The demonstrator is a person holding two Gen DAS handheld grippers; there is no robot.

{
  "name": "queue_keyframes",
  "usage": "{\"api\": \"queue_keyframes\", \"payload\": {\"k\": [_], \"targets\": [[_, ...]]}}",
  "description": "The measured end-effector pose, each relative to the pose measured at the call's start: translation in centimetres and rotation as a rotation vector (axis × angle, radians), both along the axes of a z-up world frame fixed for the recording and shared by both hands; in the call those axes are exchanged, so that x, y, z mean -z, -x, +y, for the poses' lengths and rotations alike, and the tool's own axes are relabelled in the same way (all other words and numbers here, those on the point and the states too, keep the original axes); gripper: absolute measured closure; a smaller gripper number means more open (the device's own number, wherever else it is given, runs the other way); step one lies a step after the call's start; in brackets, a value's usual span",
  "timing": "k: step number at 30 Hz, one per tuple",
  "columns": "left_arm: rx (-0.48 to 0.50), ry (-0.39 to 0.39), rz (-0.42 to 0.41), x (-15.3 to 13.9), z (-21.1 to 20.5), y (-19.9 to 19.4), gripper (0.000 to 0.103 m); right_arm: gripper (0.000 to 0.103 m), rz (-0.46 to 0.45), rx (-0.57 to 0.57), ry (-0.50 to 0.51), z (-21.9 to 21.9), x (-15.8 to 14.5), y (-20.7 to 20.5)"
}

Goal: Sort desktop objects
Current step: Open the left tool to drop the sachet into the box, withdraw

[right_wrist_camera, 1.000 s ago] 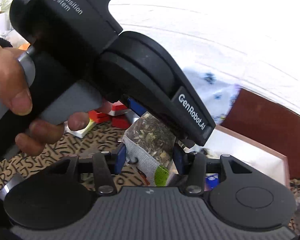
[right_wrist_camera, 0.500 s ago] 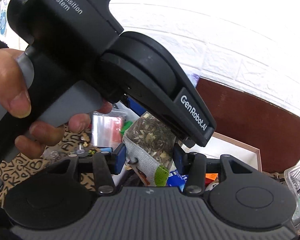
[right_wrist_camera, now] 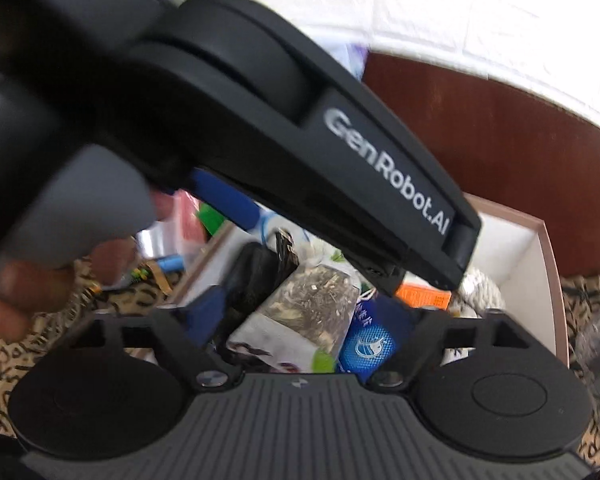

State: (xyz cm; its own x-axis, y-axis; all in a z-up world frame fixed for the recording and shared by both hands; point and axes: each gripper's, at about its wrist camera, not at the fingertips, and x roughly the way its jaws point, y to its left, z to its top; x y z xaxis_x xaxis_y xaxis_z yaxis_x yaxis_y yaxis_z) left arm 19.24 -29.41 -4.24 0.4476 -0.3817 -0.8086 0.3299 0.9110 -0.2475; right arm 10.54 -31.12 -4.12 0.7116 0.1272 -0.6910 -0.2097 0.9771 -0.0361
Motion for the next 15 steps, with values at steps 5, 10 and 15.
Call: {"api": "queue_keyframes", "payload": {"k": [5,10,15], "targets": [[-0.028,0.02,0.024,0.0,1.1,0.2,0.0,0.012,0.045,0.033,-0.003,2.0,0.6,-1.0],[-0.039,0.022,0.013,-0.6,1.7,0.8,0.0,0.011,0.069,0.05,-0.007,4.1,0.5,-1.3],[-0.039,0.019,-0.022,-1.6,2.0,1.9,0.0,0.011,0.063,0.059,-0.005,6.4,-0.1,-1.1]]}}
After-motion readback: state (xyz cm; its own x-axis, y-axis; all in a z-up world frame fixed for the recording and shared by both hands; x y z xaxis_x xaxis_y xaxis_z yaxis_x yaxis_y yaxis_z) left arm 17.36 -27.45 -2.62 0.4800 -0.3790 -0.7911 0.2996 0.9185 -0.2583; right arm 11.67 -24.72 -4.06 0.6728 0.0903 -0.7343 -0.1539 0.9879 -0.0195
